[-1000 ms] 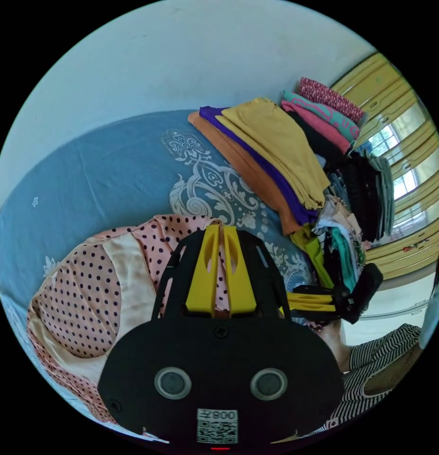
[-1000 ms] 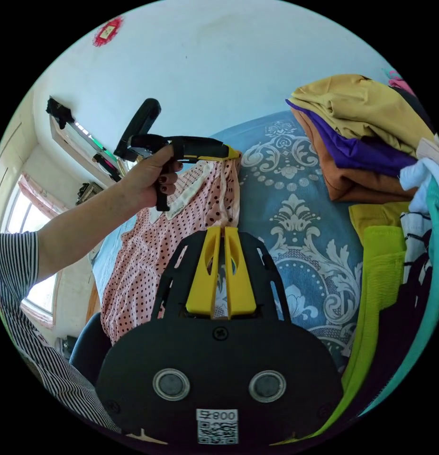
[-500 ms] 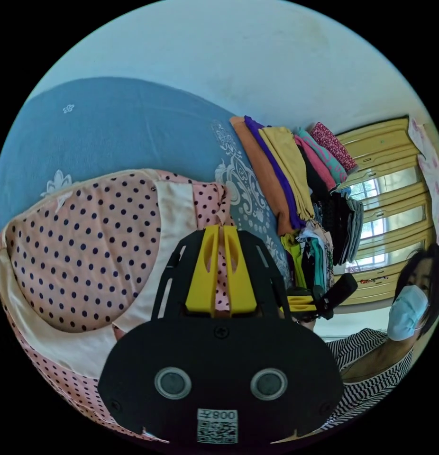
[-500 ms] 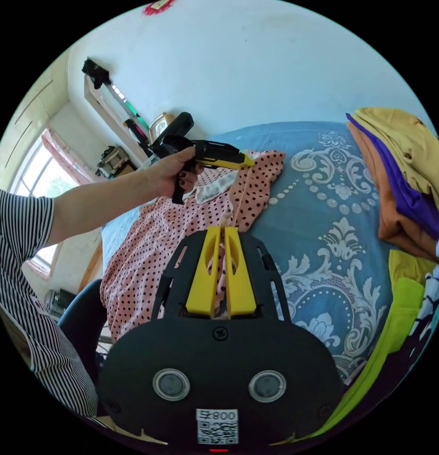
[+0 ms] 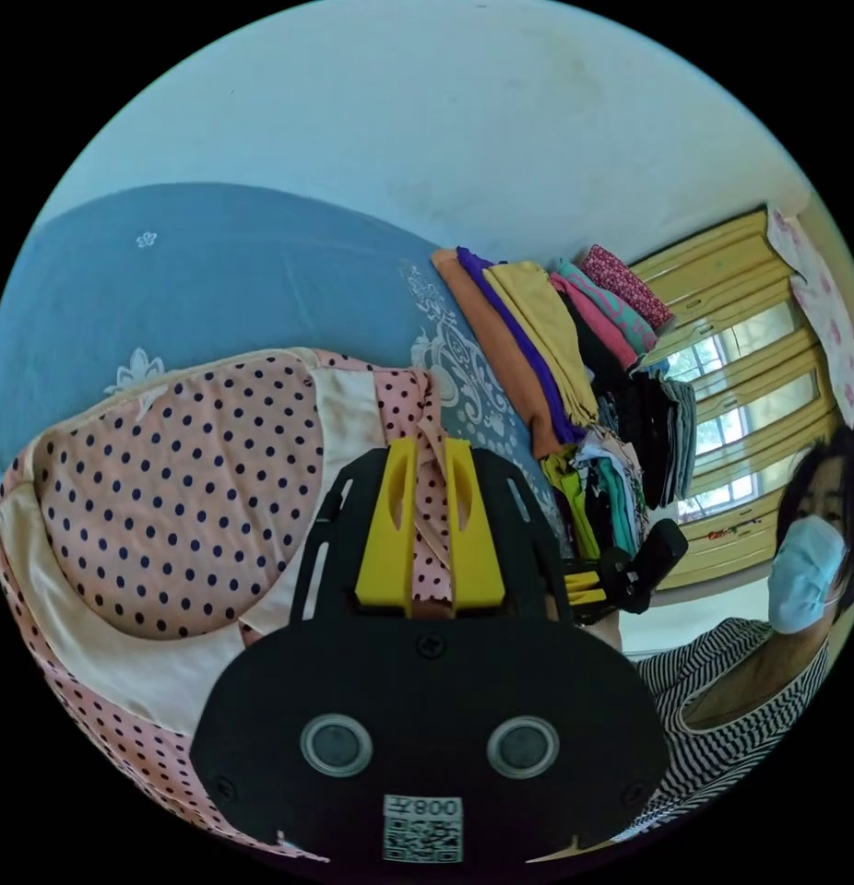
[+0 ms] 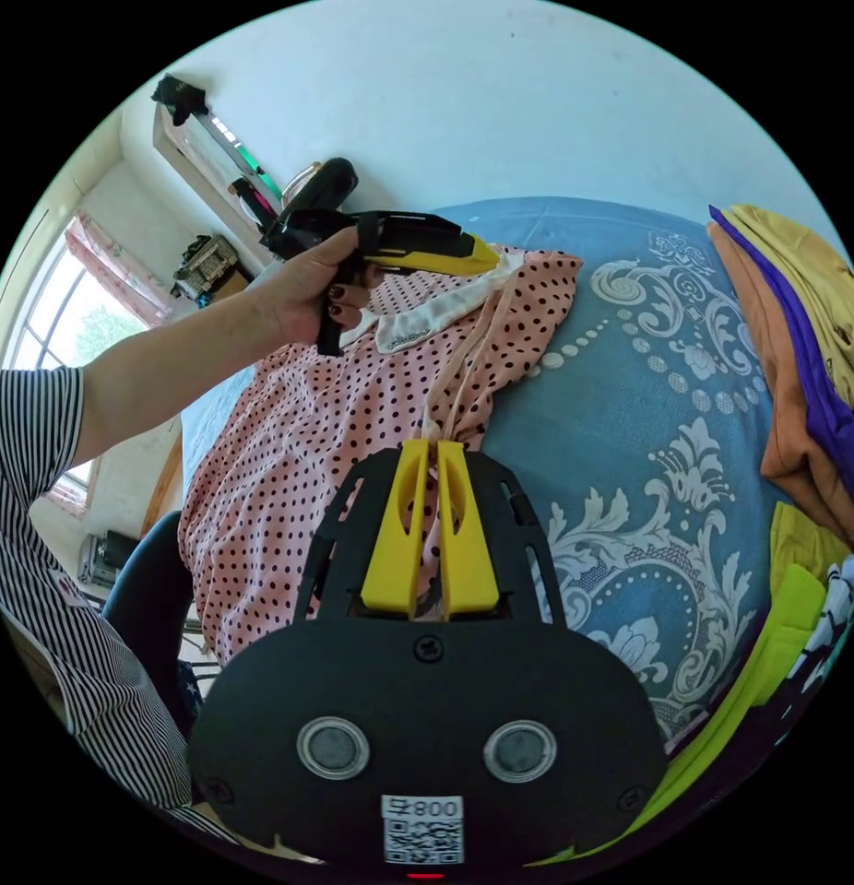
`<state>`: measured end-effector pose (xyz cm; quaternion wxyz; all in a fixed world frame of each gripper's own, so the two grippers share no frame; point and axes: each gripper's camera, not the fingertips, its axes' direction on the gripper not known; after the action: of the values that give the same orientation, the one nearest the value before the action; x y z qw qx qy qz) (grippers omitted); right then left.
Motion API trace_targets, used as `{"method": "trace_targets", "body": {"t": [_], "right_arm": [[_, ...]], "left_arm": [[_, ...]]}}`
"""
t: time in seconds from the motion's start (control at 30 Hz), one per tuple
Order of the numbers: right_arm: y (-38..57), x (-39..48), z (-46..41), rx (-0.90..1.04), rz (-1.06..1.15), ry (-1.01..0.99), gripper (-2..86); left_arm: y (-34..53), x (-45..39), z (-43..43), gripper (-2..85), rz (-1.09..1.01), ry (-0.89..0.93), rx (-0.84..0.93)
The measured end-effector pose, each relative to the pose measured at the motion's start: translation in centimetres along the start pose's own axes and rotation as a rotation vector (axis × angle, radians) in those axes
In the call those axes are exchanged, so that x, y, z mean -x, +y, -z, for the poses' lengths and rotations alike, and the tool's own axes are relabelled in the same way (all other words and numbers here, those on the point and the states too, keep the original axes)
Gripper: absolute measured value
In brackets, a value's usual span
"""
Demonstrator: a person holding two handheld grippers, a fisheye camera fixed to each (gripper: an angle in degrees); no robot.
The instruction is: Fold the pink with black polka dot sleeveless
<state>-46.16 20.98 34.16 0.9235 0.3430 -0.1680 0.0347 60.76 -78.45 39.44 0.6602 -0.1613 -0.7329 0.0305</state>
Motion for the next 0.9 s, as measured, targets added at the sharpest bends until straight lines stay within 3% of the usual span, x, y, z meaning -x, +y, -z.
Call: {"method": "trace_targets", "body": {"t": [0.17,0.3,0.9], "right_arm": [[-1.2,-0.3,0.7,0.009,0.004,-0.003,1.9],[-2.3,-0.4,1.6,0.024,0.028,0.001,2.1],[-6.4,-1.0,8.1,-0.023,0.092,0.007,0.2]], "left_arm": [[0.6,-2.2,-4.3,2.9,-0.12,-0.02,0.095],[1.3,-1.9,-8.2,1.3,-0.112,-0.175,0.159],[9.7,0.6,-16.8,0.3,-0.085,-0.074,0.059]]}}
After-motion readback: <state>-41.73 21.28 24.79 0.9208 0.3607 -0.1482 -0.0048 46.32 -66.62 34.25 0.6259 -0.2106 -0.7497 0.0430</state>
